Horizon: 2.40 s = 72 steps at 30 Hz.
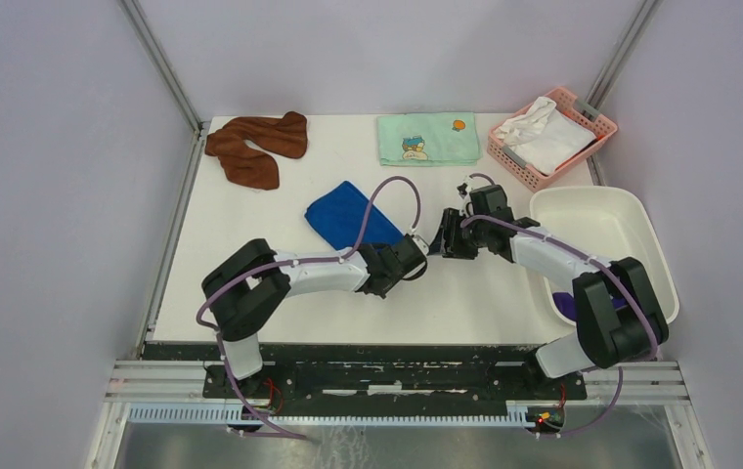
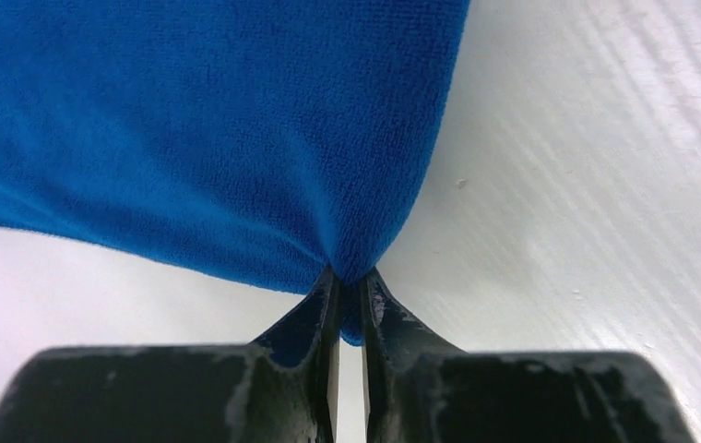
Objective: Roll the towels
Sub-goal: Roll the towel at the center of the board.
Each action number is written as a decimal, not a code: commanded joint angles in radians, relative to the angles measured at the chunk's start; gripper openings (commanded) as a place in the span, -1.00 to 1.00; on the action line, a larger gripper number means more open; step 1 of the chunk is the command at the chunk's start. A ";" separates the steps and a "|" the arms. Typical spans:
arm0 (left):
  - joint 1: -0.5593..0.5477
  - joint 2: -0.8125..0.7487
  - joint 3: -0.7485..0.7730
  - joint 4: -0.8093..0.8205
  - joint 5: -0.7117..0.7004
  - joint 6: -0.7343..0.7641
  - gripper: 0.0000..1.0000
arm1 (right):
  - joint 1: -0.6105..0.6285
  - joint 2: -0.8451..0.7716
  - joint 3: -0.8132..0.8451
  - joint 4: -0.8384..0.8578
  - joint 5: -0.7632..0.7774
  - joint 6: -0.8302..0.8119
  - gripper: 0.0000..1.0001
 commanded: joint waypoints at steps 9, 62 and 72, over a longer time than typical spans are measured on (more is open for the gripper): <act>0.137 -0.101 -0.027 0.121 0.443 -0.093 -0.75 | 0.035 0.084 -0.052 0.265 -0.056 0.336 0.20; -0.196 0.001 -0.078 0.533 -0.231 0.081 0.21 | 0.099 0.208 0.201 -0.205 0.149 0.594 -0.99; -0.206 0.046 -0.049 0.501 -0.265 0.062 -0.55 | 0.099 0.196 0.197 -0.207 0.154 0.573 -0.99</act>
